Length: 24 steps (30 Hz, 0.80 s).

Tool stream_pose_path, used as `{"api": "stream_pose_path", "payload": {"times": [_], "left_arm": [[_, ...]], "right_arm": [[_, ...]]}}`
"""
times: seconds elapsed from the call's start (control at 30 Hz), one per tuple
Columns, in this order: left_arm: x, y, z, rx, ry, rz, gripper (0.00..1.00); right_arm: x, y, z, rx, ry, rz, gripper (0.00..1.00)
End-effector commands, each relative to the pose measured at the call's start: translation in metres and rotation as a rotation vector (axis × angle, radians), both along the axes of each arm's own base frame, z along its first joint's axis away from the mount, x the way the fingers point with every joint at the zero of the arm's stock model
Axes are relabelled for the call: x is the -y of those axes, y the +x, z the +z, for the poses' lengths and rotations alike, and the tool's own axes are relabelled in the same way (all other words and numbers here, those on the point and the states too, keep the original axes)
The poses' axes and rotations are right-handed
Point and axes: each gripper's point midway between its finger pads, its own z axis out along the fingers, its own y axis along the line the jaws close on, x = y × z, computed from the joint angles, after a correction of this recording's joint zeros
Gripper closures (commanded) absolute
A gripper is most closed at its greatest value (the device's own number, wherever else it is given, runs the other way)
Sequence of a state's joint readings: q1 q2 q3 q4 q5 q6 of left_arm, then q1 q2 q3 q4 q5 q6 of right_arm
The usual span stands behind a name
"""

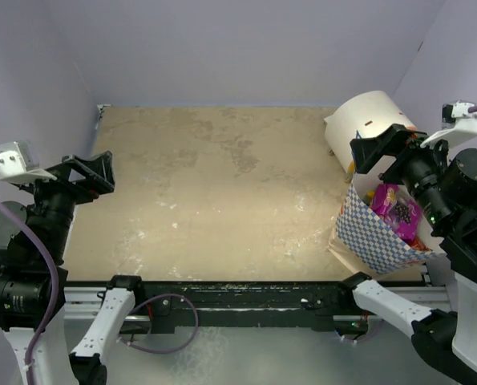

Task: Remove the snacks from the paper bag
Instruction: Move the paper bag to the center of the board.

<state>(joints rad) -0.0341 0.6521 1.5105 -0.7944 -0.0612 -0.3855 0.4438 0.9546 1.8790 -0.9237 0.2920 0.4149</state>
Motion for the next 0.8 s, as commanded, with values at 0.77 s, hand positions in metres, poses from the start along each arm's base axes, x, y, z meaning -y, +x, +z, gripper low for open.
{"api": "stream_pose_path", "payload": {"times": [0.77], "left_arm": [[0.012,0.119,-0.033,-0.259,-0.159,0.007,0.01]], "right_arm": [[0.017,0.086,-0.094,-0.332,-0.245,-0.307,0.01]]}}
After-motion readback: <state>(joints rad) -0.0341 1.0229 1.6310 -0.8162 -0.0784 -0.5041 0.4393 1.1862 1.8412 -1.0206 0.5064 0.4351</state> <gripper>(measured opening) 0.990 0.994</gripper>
